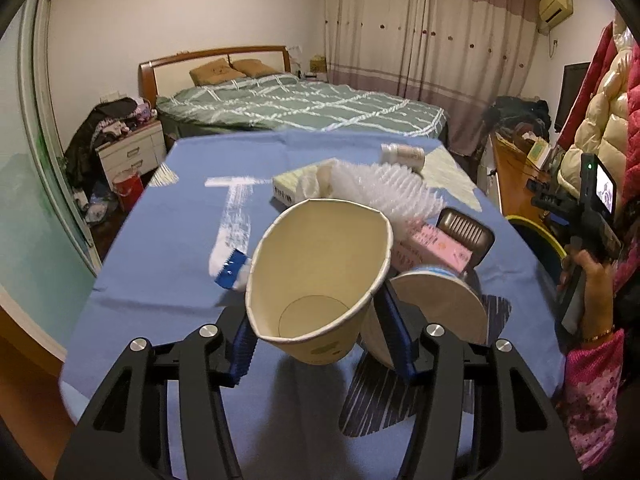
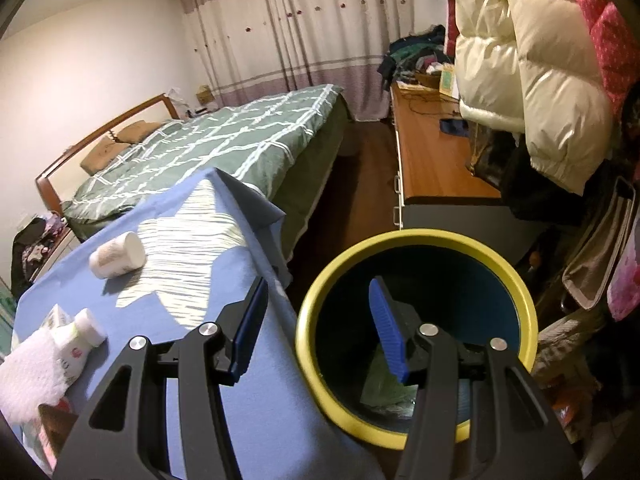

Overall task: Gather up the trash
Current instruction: 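Grasp the paper cup with the left gripper and drop it into the bin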

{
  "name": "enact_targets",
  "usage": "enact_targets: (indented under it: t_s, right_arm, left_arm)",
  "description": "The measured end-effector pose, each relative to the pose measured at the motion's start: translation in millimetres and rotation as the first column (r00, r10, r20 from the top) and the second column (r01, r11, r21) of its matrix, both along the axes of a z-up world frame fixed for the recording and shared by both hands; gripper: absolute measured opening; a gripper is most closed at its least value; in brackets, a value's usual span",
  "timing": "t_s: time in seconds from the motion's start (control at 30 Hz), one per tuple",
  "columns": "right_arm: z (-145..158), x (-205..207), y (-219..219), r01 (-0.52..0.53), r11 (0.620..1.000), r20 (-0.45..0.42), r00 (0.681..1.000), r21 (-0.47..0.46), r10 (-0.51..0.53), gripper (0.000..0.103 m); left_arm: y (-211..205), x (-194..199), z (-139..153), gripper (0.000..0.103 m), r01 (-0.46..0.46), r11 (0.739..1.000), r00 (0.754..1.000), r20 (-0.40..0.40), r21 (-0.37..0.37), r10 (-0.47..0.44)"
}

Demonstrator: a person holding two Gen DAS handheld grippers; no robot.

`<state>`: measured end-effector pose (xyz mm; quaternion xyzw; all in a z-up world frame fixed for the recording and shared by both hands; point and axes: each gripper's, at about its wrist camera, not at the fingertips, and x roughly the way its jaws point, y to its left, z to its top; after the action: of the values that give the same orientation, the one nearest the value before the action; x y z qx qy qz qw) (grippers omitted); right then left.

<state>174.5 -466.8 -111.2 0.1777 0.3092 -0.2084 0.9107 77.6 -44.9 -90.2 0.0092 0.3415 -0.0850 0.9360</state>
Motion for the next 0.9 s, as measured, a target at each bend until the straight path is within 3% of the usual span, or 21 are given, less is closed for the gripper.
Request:
enact_targets:
  t_s: [0.2, 0.4, 0.63, 0.9]
  right_arm:
    - [14.7, -22.1, 0.8, -0.052, 0.999, 0.024, 0.998, -0.008, 0.052, 0.051]
    - [31.8, -57.6, -13.6, -0.053, 0.998, 0.044, 0.997, -0.045, 0.055, 0.051]
    - [35.2, -97.0, -35.5, -0.041, 0.996, 0.036, 0.998, -0.074, 0.043, 0.051]
    - [22.3, -133.5, -64.7, -0.005, 0.997, 0.004, 1.0, -0.08, 0.006, 0.051]
  left_arm:
    - [-10.2, -3.8, 27.1, 0.055, 0.02, 1.0, 0.998, 0.055, 0.01, -0.021]
    - [-47.8, 6.9, 47.0, 0.055, 0.106, 0.994, 0.991, 0.083, -0.009, -0.105]
    - [-123.6, 27.4, 59.7, 0.055, 0.225, 0.974, 0.969, 0.102, -0.011, -0.223]
    - [-241.2, 51.2, 41.6, 0.055, 0.393, 0.92, 0.919, 0.038, 0.004, -0.393]
